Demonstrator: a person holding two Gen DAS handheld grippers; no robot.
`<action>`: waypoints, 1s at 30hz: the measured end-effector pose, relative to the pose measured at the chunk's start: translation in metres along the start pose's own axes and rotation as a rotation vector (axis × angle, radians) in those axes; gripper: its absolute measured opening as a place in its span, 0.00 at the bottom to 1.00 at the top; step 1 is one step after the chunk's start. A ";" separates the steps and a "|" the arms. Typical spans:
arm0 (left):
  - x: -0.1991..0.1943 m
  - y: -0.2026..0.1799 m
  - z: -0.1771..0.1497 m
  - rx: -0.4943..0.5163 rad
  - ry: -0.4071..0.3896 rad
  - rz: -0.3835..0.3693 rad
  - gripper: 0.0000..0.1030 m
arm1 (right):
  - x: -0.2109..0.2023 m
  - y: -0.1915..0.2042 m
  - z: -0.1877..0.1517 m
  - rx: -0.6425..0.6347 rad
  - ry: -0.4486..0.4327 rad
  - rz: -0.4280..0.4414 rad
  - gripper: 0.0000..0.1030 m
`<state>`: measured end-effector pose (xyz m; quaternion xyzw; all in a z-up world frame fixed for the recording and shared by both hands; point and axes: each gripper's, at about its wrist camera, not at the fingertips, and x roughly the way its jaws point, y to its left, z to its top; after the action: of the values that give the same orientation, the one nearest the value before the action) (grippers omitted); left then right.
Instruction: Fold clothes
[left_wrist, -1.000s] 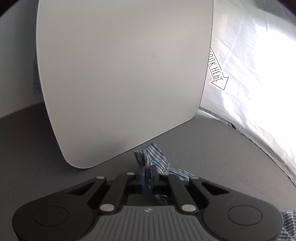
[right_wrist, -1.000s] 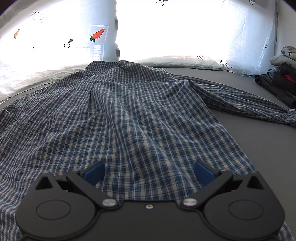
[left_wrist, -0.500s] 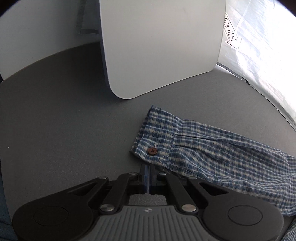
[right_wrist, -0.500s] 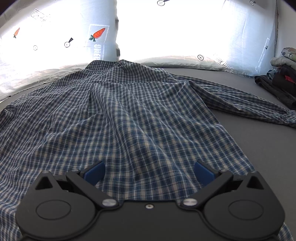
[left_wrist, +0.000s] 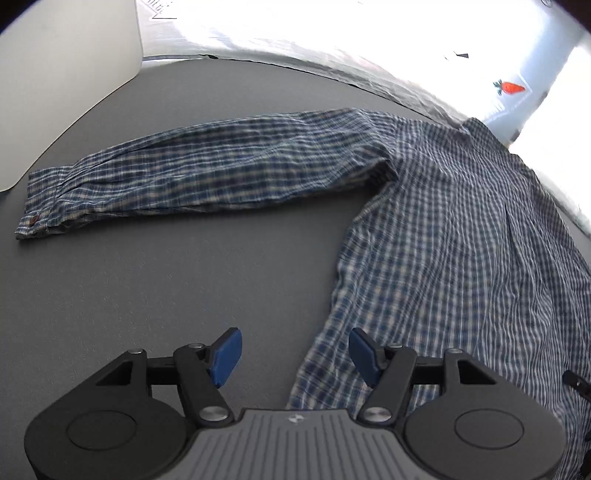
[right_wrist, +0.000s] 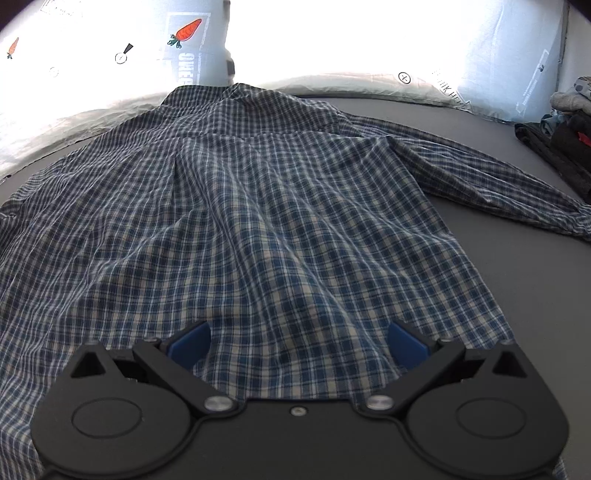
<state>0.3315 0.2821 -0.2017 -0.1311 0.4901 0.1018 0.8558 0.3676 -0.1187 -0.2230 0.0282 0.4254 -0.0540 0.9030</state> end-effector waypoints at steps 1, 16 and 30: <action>-0.002 -0.011 -0.010 0.045 0.012 0.021 0.63 | -0.007 -0.003 -0.002 -0.011 -0.009 -0.009 0.76; -0.024 -0.030 -0.090 0.068 0.129 0.180 0.90 | -0.088 -0.096 -0.090 -0.005 0.064 -0.155 0.42; -0.029 -0.103 -0.065 -0.100 -0.017 0.111 0.90 | -0.075 -0.215 -0.038 0.284 -0.023 -0.095 0.42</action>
<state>0.2959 0.1625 -0.1955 -0.1453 0.4837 0.1744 0.8453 0.2650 -0.3228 -0.1910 0.1348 0.4038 -0.1566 0.8912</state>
